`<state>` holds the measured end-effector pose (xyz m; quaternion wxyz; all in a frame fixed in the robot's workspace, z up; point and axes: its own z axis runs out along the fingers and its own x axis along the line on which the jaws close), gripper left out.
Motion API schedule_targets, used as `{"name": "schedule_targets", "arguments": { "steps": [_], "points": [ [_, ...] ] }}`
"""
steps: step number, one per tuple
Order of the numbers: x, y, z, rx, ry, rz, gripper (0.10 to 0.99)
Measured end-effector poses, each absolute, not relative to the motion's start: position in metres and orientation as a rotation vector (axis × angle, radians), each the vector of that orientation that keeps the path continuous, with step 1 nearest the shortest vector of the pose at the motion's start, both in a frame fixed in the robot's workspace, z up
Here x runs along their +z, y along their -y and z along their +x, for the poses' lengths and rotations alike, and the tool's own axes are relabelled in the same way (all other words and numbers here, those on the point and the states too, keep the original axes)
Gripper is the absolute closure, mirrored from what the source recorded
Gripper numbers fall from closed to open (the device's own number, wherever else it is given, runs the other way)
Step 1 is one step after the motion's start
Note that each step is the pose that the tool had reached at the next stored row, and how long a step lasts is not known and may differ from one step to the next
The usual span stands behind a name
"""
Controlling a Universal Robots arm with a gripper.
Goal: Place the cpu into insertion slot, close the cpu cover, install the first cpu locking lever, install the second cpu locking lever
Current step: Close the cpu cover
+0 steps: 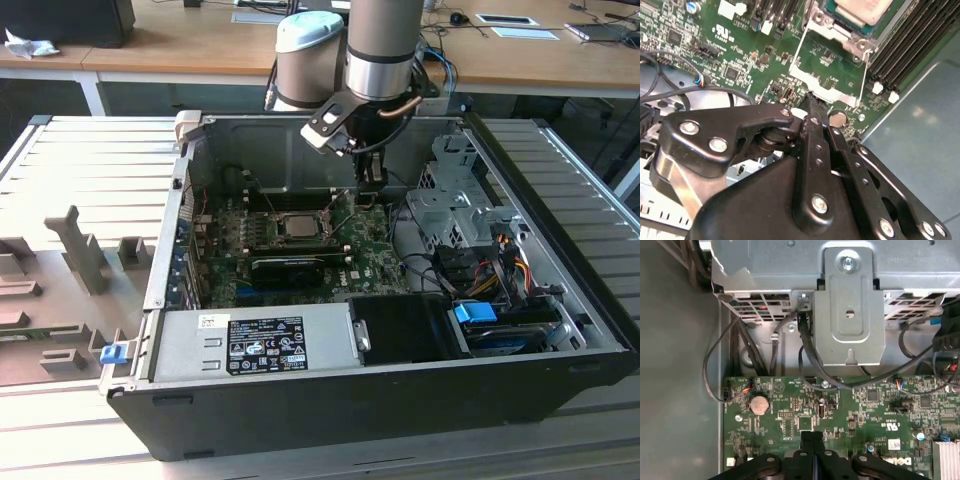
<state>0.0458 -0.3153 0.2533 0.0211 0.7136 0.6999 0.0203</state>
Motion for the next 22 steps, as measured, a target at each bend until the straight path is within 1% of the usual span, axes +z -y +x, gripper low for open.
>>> {"name": "schedule_targets", "arguments": {
  "steps": [22],
  "points": [
    [0.253, 0.315, 0.028, 0.059, -2.173, 2.214, 0.98]
  ]
}}
